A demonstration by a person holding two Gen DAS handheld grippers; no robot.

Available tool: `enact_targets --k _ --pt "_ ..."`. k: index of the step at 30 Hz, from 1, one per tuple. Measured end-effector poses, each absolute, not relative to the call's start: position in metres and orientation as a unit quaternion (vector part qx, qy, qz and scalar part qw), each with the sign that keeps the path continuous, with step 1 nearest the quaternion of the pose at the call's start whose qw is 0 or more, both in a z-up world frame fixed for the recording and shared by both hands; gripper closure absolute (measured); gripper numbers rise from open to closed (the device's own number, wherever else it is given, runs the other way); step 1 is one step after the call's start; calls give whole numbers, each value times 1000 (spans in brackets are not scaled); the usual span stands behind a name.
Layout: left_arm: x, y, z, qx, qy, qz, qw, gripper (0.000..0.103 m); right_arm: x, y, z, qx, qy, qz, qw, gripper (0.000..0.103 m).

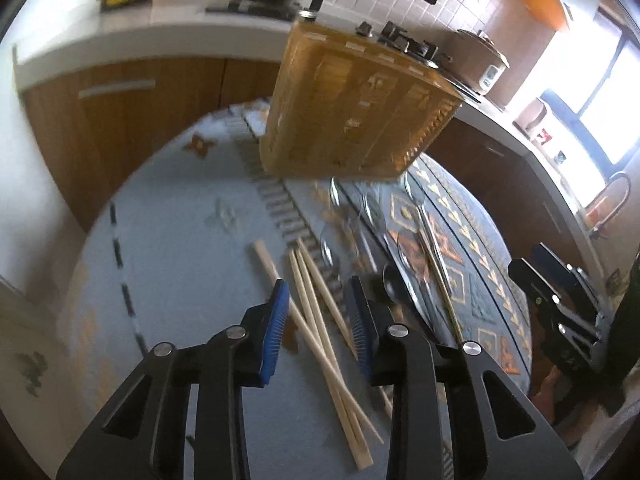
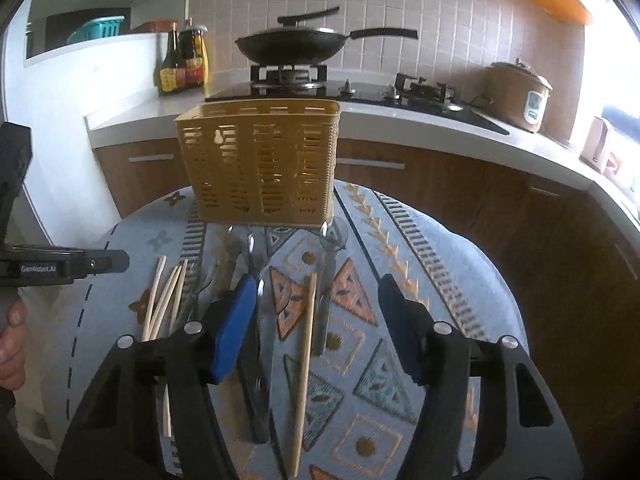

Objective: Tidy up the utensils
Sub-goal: 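Grasp a wooden chopstick with the left tool while the right tool grasps a clear plastic spoon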

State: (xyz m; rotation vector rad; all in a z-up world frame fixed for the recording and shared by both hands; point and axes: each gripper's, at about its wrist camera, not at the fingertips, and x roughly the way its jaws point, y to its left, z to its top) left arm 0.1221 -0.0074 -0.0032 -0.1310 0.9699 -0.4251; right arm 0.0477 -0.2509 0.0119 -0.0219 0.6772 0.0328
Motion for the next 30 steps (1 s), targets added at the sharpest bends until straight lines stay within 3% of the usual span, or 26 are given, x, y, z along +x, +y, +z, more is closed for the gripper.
enact_targets --k 3,7,11,19,30 --pt "130 -11 -7 -59 483 -198 851 75 76 -258 15 -12 383 26 923 43" --pt "146 -13 -29 -55 530 -197 823 88 115 -264 4 8 450 64 891 46" --pt "157 -15 -36 -48 552 -200 808 88 147 -270 -12 45 505 98 856 58" --pt "177 -10 -50 -34 571 -171 802 88 214 -292 -27 92 547 78 828 58" --pt "186 0 -58 -45 586 -184 788 93 255 -279 -57 53 582 42 810 58"
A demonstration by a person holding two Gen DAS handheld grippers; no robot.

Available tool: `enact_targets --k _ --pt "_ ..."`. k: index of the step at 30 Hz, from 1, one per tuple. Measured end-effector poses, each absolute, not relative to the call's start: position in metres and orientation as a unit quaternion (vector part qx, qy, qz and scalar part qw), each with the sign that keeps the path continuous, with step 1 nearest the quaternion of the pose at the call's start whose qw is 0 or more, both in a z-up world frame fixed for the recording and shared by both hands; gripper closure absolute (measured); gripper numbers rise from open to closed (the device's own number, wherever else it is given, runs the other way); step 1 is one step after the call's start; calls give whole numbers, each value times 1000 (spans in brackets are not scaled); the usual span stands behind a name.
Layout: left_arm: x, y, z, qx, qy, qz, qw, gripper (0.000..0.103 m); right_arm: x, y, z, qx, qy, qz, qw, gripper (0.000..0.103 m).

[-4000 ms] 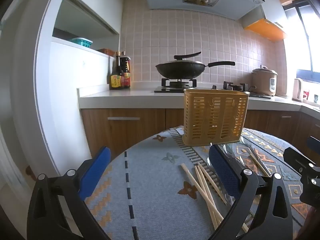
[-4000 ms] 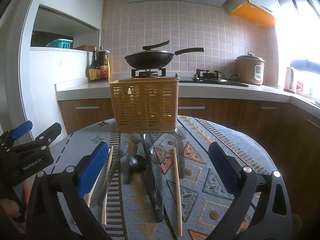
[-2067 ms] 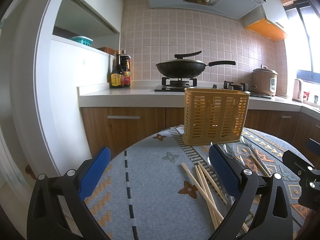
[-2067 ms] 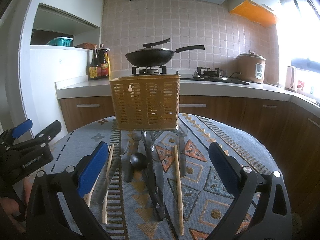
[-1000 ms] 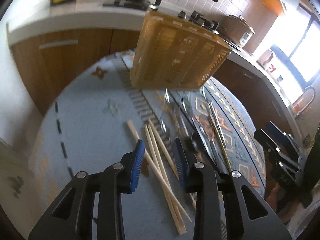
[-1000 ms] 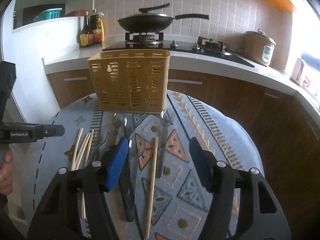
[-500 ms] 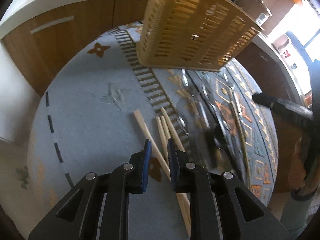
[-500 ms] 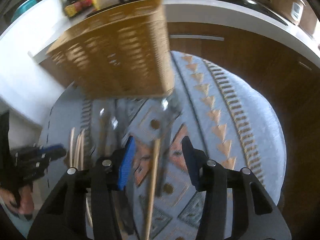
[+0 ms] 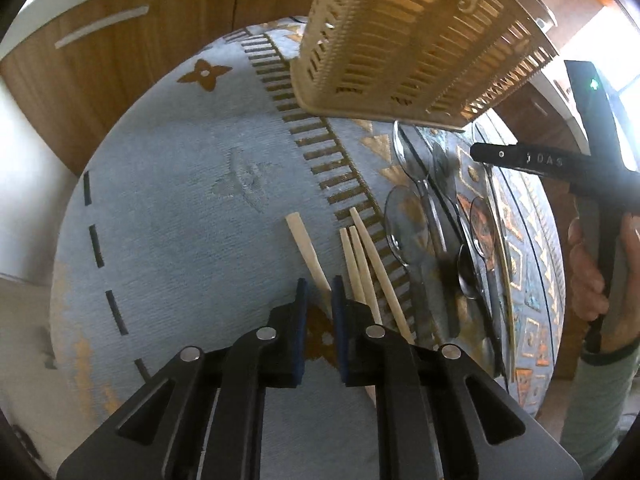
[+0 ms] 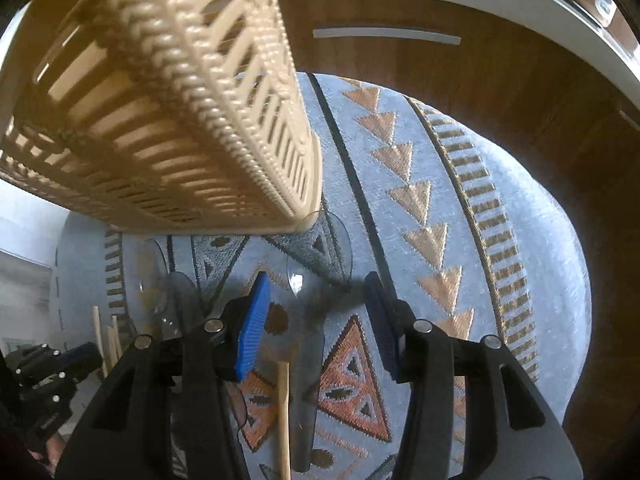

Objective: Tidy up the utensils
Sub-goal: 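Grasp a wooden chopstick with the left tool while the right tool grasps a clear plastic spoon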

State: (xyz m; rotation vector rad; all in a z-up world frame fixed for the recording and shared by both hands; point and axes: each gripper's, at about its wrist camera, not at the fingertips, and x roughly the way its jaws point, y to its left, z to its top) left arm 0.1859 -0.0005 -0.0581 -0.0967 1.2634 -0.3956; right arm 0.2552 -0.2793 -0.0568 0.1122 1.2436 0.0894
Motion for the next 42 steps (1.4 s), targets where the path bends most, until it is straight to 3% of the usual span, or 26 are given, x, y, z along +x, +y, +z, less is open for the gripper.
enact_targets --k 7,8,10,12,16,23,33,42 --pt "188 -7 -56 -8 585 -189 788 95 263 -259 -58 -7 580 27 814 58" --pt "189 -9 -56 -8 586 -190 788 92 265 -257 -58 -6 581 26 813 58" --pt "188 -13 -54 -12 587 -197 785 78 269 -254 -58 -3 584 24 812 58" --pt "186 -20 -54 -1 583 -196 788 73 275 -256 -55 -4 587 24 810 58" --pt "172 -42 -53 60 562 -184 804 71 297 -250 -48 -6 594 27 804 58" --pt "171 -37 -52 56 555 -191 808 76 309 -245 -49 -26 588 34 808 74" --pt "183 -18 -55 22 566 -227 792 82 300 -246 -57 -26 580 49 812 74" --pt "166 -48 -55 118 542 -172 814 84 286 -249 -58 -35 572 48 818 74"
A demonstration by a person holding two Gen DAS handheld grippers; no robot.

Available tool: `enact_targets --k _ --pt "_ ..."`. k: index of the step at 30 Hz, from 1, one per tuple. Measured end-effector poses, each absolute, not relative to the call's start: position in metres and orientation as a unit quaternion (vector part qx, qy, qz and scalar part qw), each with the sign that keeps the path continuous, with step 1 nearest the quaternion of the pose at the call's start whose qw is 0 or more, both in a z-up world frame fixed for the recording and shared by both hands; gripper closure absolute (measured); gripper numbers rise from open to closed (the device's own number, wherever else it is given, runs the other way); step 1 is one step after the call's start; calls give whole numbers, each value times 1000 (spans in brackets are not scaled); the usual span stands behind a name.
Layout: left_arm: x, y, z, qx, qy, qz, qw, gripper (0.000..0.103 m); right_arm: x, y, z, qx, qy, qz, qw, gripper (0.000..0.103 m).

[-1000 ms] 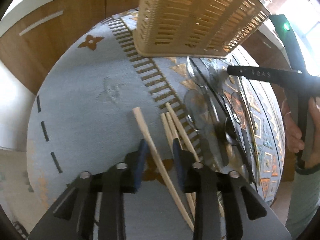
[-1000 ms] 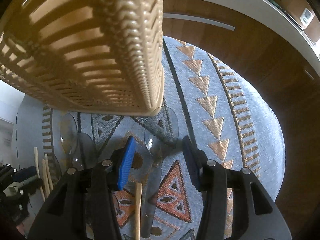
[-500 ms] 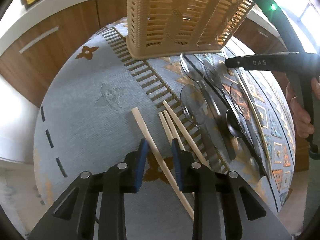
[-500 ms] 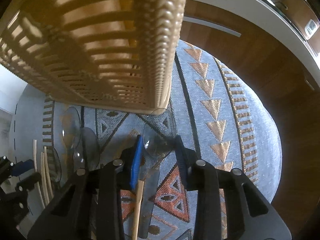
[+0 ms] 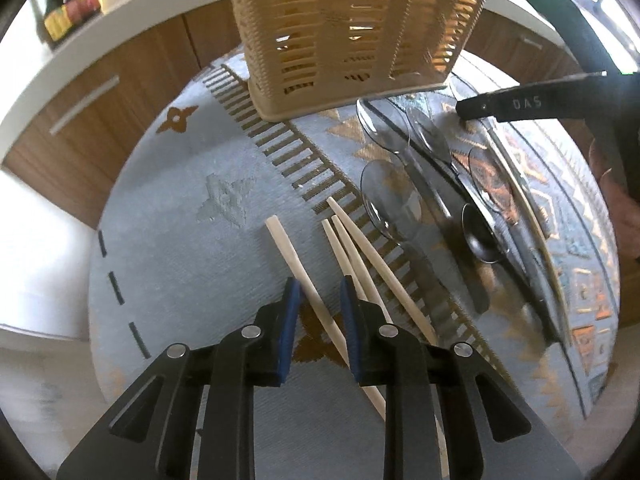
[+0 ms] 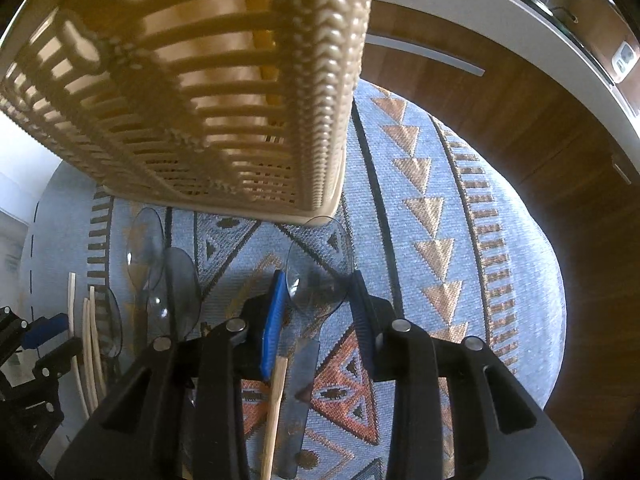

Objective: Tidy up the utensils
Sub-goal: 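Grasp a wooden chopstick with the left tool while the right tool grasps a clear plastic spoon, then lift the chopstick and spoon into the tan caddy and open both tools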

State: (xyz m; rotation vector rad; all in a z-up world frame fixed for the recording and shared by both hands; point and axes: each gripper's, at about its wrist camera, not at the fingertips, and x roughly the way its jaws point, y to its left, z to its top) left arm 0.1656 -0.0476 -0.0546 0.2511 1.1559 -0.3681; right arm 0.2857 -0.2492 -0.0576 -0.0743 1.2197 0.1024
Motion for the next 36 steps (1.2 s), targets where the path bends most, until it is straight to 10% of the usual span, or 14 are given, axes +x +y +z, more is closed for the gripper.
enact_targets --k 17,36 --pt "137 -38 -54 102 486 -169 851 99 241 -243 -52 -45 531 90 841 74" --pt "103 4 42 -95 257 -210 939 99 75 -246 44 -58 253 92 961 74"
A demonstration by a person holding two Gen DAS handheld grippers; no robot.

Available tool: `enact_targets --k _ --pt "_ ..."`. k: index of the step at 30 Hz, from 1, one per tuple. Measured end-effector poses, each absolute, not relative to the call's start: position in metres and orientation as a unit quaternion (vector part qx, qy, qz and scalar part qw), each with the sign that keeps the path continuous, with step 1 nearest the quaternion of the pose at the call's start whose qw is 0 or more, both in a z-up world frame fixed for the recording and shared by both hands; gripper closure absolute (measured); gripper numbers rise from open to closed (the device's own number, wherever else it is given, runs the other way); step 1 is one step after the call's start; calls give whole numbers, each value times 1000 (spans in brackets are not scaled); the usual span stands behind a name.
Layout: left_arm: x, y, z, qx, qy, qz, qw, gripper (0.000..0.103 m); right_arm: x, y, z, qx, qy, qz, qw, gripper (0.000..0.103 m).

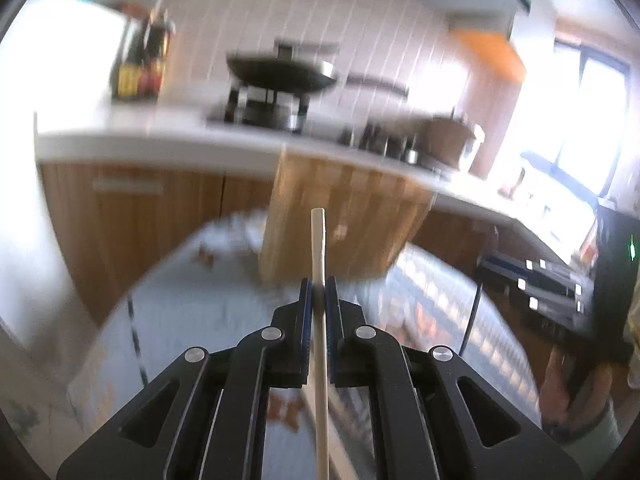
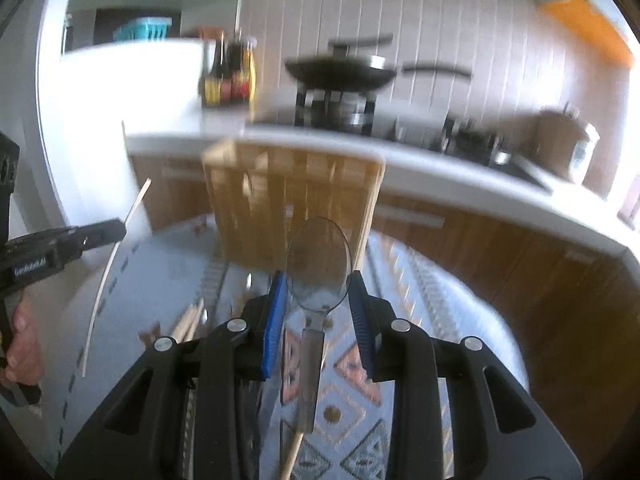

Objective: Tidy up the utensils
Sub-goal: 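Lift the chopstick and spoon into the tan caddy and open both tools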

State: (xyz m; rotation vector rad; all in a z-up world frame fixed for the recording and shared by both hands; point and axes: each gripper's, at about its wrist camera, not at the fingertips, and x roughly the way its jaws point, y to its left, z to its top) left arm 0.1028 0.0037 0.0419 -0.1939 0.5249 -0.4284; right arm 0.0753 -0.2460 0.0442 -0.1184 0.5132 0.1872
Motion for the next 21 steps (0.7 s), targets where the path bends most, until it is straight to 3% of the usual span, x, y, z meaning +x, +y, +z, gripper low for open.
enact_targets --k 12,21 --pt "120 -22 153 -120 51 -194 972 99 88 -234 124 -9 109 102 989 74" --pt "180 -34 165 -149 -14 -159 976 99 168 -249 158 50 68 91 992 74"
